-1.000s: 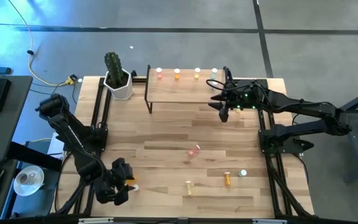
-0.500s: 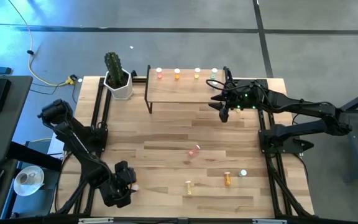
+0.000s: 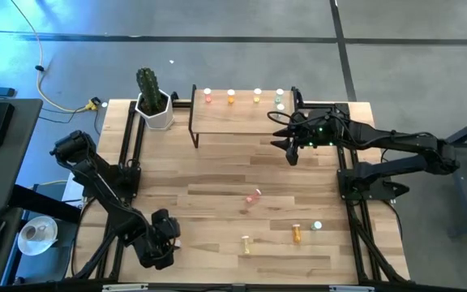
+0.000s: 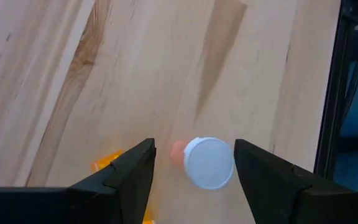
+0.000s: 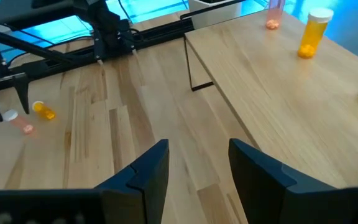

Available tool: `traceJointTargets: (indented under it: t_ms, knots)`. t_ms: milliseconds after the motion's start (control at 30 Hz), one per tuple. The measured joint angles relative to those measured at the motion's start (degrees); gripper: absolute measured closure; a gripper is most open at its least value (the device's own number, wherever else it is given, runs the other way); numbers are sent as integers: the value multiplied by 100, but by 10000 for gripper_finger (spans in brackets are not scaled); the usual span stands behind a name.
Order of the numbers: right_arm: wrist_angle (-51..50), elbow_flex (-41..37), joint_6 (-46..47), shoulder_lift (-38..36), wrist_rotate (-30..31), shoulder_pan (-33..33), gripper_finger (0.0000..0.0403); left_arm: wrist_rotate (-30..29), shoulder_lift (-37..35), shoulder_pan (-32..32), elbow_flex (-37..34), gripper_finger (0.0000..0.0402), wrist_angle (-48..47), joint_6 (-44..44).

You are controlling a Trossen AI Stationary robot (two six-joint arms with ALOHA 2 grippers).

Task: Pick and place medicine bottles onto shelf by color
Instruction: Put the left pink pill bottle aligned with the other pink pill bottle on the shelf

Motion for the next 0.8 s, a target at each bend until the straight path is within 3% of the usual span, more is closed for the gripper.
traceJointTargets:
  t_ms: [500,800]
  knots:
    - [28,0,0,0,2,4,245,184,177,44,0,193,120,-43]
    - [26,0,0,0,2,4,245,189,177,48,0,244,101,-42]
